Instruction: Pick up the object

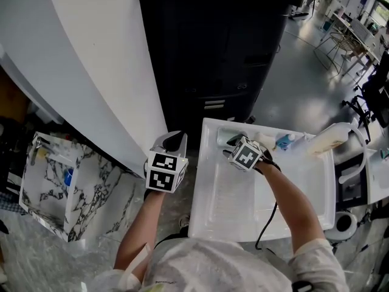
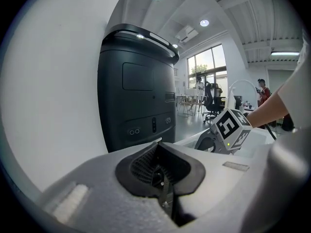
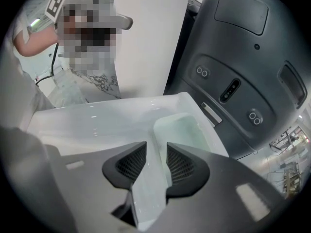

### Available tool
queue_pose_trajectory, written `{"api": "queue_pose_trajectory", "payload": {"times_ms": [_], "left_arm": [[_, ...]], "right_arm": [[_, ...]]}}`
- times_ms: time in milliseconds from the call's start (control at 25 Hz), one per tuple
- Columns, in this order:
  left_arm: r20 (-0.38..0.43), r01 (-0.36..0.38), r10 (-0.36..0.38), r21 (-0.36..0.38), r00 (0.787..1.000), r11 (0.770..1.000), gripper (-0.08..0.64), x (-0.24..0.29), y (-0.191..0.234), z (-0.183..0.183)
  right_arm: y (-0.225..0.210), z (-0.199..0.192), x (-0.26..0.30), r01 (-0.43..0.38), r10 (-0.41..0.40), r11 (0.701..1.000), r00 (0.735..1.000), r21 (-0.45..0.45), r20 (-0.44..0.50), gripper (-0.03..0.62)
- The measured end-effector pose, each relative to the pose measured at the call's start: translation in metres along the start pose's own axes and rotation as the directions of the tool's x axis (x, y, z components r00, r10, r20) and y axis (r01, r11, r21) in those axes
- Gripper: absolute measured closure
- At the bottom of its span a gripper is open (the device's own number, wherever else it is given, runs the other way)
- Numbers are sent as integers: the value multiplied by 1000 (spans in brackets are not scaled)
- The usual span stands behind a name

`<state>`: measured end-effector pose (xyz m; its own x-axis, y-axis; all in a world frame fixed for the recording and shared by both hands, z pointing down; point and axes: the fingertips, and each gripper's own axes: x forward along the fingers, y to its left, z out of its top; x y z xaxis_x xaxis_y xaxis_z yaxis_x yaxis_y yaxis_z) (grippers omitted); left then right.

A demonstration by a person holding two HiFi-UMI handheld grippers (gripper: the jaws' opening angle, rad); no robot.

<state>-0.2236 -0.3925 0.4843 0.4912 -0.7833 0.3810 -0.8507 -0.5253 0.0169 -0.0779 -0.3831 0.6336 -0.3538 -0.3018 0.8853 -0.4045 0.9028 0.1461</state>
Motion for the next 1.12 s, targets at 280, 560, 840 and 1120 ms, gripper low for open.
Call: {"api": "queue_pose_trajectory", "payload": {"times_ms": [280, 560, 840, 1120], "left_arm": [[-2, -6, 6, 1, 1000, 1000, 563, -1, 4, -2], [-7, -6, 5, -1, 1000, 1000, 562, -1, 7, -4], [-6, 10, -10, 4, 1000, 1000, 563, 2, 3, -2], [-1, 37, -37, 12, 999, 999, 563, 8, -4, 3]], "right_arm": [[-3, -4, 2, 1, -1, 1000, 1000, -9, -19, 514], [-2, -5, 4, -4, 3, 999, 999, -32, -35, 555], [4, -5, 1, -24, 23, 999, 999, -30, -35, 583], [-5, 0, -9, 4, -4, 999, 1000, 32, 27, 583]]}}
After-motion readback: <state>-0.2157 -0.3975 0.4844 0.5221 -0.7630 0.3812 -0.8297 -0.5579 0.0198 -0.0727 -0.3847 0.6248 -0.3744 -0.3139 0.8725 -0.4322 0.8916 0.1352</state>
